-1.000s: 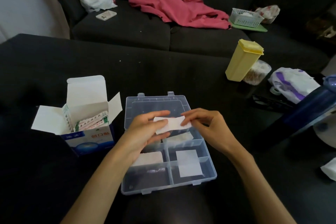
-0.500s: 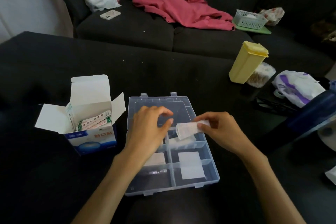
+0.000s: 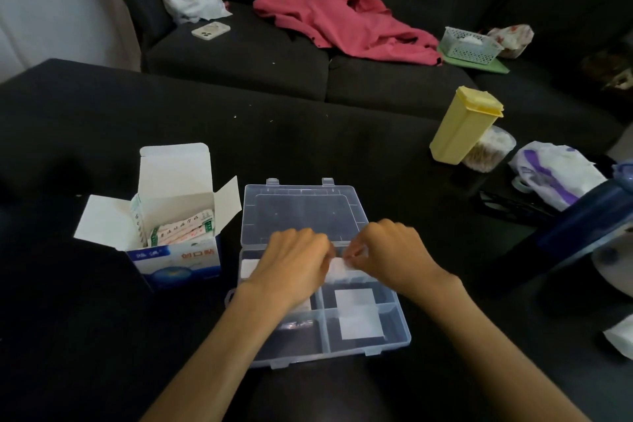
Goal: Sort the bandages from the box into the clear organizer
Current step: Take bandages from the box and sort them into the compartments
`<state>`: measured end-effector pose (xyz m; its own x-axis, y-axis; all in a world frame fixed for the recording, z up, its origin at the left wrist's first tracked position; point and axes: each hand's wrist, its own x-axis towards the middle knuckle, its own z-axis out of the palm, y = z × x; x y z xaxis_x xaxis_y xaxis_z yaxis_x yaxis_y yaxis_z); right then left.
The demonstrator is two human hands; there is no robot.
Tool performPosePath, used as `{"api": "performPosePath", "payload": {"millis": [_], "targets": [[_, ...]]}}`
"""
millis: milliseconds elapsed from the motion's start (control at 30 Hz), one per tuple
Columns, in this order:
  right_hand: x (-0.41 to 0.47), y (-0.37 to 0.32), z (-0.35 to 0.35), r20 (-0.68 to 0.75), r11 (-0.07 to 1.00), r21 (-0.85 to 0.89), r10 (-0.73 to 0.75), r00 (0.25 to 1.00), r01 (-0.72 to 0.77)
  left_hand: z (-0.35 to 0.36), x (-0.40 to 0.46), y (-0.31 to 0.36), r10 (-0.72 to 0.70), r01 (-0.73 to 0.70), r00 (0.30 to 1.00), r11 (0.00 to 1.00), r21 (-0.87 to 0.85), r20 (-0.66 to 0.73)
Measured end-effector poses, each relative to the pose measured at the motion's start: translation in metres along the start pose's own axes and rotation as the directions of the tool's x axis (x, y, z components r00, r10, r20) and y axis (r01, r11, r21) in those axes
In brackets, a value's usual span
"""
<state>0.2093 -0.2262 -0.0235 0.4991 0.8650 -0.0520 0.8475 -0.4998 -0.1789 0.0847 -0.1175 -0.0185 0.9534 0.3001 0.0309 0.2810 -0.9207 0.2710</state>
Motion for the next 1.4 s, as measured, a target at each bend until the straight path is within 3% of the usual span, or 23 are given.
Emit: {"api": "performPosePath", "payload": {"millis": [67,167,300,500,767,867,1100,1233,1400], "targets": [[0.004,-0.004,-0.006,0.014,0.985,-0.152,-0.083,0.996,0.085,0.001,0.002,0.001,-0.004,0.003,1.000,0.999,0.050,0.006],[0.006,-0.004,-0.021,0.038,0.967,-0.232,-0.100,0.994,0.106,0.002,0.002,0.001,-0.006,0.005,0.999,1.000,0.030,0.044],[0.008,0.009,-0.030,0.115,0.990,-0.135,0.055,0.992,-0.039,0.003,0.002,-0.001,-0.004,0.005,0.997,1.000,-0.003,0.077],[0.016,0.008,-0.023,0.307,0.985,-0.132,0.144,0.941,-0.108,-0.002,0.000,0.004,0.001,-0.002,0.997,1.000,0.013,0.073],[0.030,0.004,-0.014,0.281,0.983,-0.044,0.183,0.942,-0.178,-0.002,0.001,0.003,-0.021,0.018,0.997,0.999,0.040,0.070],[0.030,0.001,-0.014,0.203,0.986,-0.091,0.156,0.967,-0.140,0.000,0.002,0.004,-0.026,0.023,0.995,0.999,0.040,0.096],[0.034,-0.008,-0.017,0.187,0.959,-0.270,0.141,0.972,-0.087,-0.002,0.003,0.004,-0.009,0.004,0.997,0.998,0.059,0.082],[0.037,-0.003,-0.015,0.167,0.971,-0.193,0.177,0.970,-0.144,-0.002,0.002,0.005,0.000,-0.005,0.998,0.997,0.075,0.067],[0.025,0.012,-0.015,0.080,0.947,0.010,0.318,0.945,-0.320,0.000,0.000,0.001,0.013,-0.015,0.999,0.999,0.049,0.040]]}}
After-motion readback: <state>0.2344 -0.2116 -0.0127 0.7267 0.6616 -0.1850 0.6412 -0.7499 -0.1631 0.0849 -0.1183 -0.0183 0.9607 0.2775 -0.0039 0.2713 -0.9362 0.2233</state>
